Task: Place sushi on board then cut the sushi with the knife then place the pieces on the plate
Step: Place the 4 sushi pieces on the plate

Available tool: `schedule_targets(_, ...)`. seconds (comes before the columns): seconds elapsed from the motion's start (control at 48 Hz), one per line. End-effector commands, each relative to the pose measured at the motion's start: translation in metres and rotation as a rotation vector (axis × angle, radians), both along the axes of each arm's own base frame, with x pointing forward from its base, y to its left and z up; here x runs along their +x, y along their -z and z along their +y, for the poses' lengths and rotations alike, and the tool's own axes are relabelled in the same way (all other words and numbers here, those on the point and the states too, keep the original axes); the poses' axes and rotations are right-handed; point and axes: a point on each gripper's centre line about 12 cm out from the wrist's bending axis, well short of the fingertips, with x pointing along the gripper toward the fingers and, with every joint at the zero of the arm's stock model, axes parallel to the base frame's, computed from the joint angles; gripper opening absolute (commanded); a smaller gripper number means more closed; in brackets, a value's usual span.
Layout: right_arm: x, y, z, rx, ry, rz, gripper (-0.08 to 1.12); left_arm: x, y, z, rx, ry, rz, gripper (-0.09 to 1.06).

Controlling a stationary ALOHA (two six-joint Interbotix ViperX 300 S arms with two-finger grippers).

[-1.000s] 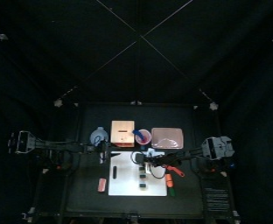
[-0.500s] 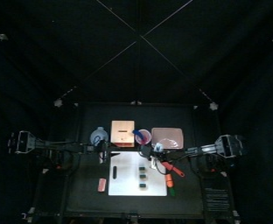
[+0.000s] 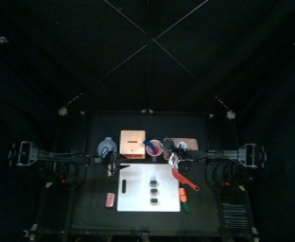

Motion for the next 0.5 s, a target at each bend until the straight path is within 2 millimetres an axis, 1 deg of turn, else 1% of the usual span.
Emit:
schedule_targets(0.021,0.000,0.000,-0.014,0.001,0.035,-0.040,0.59,0.003,-0.004,0.001,0.003,-0.002,-0.015,0.76)
schedule_targets(0.167,0.004,0.011,-0.022,0.002,0.033,-0.050,0.66,0.002,-0.003,0.001,0.000,-0.004,-0.012,0.76)
schedule_targets(0.312,0.001,0.025,-0.028,0.004,0.038,-0.006,0.78,0.003,-0.004,0.001,0.001,-0.004,-0.014,0.76)
schedule_targets(0.396,0.002,0.025,-0.029,0.001,0.039,-0.003,0.83,0.002,-0.003,0.001,0.002,-0.003,-0.011,0.76)
schedule_targets(0.5,0.002,0.014,-0.028,-0.014,0.027,-0.015,0.85,0.002,-0.002,0.001,0.001,-0.003,-0.008,0.76)
